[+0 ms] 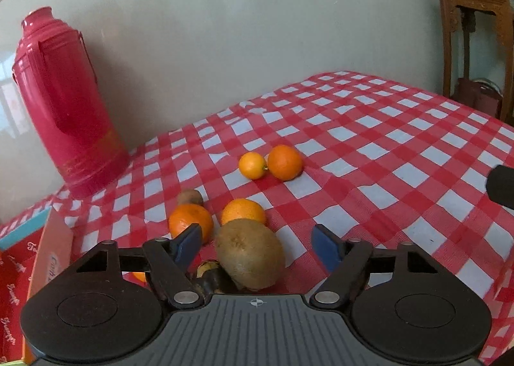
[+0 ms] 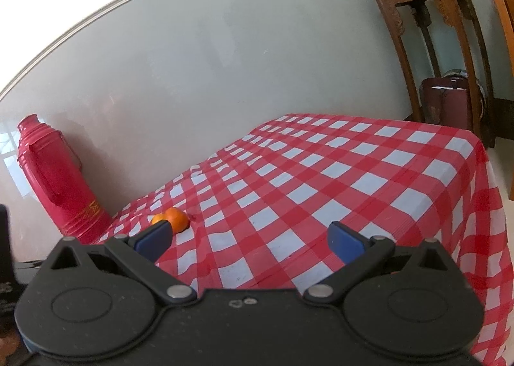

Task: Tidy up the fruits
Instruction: 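Reach the left gripper to the brown kiwi and close on it, then carry the kiwi with the left gripper into the box and release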

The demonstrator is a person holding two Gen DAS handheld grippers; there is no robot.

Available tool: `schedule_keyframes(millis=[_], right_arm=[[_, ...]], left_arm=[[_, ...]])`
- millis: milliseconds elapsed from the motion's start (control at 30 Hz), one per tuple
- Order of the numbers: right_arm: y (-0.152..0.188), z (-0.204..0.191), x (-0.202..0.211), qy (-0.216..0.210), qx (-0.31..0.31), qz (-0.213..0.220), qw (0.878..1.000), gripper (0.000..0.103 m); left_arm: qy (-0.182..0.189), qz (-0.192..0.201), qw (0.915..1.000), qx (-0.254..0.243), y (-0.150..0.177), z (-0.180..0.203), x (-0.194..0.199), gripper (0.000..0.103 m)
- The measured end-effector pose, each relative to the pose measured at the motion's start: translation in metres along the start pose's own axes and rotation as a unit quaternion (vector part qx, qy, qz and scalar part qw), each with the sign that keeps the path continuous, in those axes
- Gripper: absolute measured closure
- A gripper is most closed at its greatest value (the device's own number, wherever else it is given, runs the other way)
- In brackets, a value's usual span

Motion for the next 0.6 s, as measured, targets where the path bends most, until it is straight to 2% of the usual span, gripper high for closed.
schedule_keyframes(millis=[133,233,300,400,600], right_arm=[[0.0005,-0.0007,-0.0013,-0.002,0.001,-0.002,1.0,0.005],[0.0004,0.0013,-0.0027,0.001,-0.004,-0.001,1.0,0.005],[0.0005,0.002,-0.0027,0.002,-0.008,-0.001,1.0,0.005],[0.0015,0.0003,-0.0029,0.002,-0.005,-0.003,1.0,0.005],[0.0022,-0.001,-0.0034,0.0,-0.002,-0.005,1.0,0.005]], left_arm=[[0.011,-0.015,0.9997,0.017,0.0048,0.0016,-0.0079,0.028],[-0.003,-0.006,0.9999,0.012,0.0091,0.0033,-0.0077,0.042],[-0.014,0.0,0.9999,0.01,0.0084,0.0014,-0.0081,0.058],[-0.005,-0.006,0.9996,0.029,0.0057,-0.0062,-0.0104,0.059],[-0.002,-0.001,0.9995,0.03,0.0055,-0.004,-0.0078,0.06]])
Point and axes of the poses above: each gripper's, at about its wrist camera, not at the fingertips, and x roughly against the way its jaws point, z to its right, y to its underside, the point moved 3 cm from there along -x, roughly the way its jaws point, and after that the axes turned 14 degrees about z, right-handed, at the moved point
